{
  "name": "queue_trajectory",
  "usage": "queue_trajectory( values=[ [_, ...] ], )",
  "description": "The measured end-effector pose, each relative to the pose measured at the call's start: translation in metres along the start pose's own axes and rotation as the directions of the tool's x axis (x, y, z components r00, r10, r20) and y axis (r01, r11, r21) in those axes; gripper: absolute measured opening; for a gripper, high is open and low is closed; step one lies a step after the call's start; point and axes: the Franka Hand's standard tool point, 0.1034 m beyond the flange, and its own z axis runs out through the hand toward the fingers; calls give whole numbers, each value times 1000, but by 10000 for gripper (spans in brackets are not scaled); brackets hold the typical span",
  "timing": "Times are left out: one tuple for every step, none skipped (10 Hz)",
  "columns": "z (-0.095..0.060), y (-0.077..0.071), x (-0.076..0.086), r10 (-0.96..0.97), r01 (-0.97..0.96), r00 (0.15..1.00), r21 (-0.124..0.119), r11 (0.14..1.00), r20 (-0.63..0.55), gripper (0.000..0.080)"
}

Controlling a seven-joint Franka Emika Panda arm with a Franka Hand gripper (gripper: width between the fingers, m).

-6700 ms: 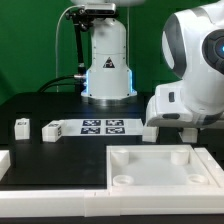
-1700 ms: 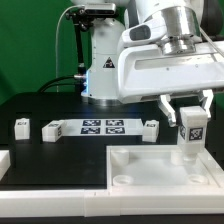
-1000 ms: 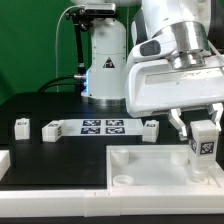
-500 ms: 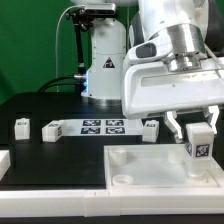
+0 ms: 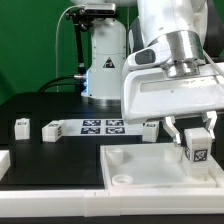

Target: Assemble one leg

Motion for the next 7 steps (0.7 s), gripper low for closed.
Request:
queue_trajectory(
  values=[
    [0,0,0,0,0,1000,0,1000,0,291],
    [1,0,0,0,0,1000,1,1000,13,291],
    [1,0,-2,0,0,1000,2,1000,22,369],
    [1,0,-2,0,0,1000,2,1000,22,552],
    [1,0,-2,0,0,1000,2,1000,22,552],
    [2,0,-3,0,0,1000,2,1000,23,634],
    [2,0,-3,-1,0,1000,2,1000,23,645]
  ],
)
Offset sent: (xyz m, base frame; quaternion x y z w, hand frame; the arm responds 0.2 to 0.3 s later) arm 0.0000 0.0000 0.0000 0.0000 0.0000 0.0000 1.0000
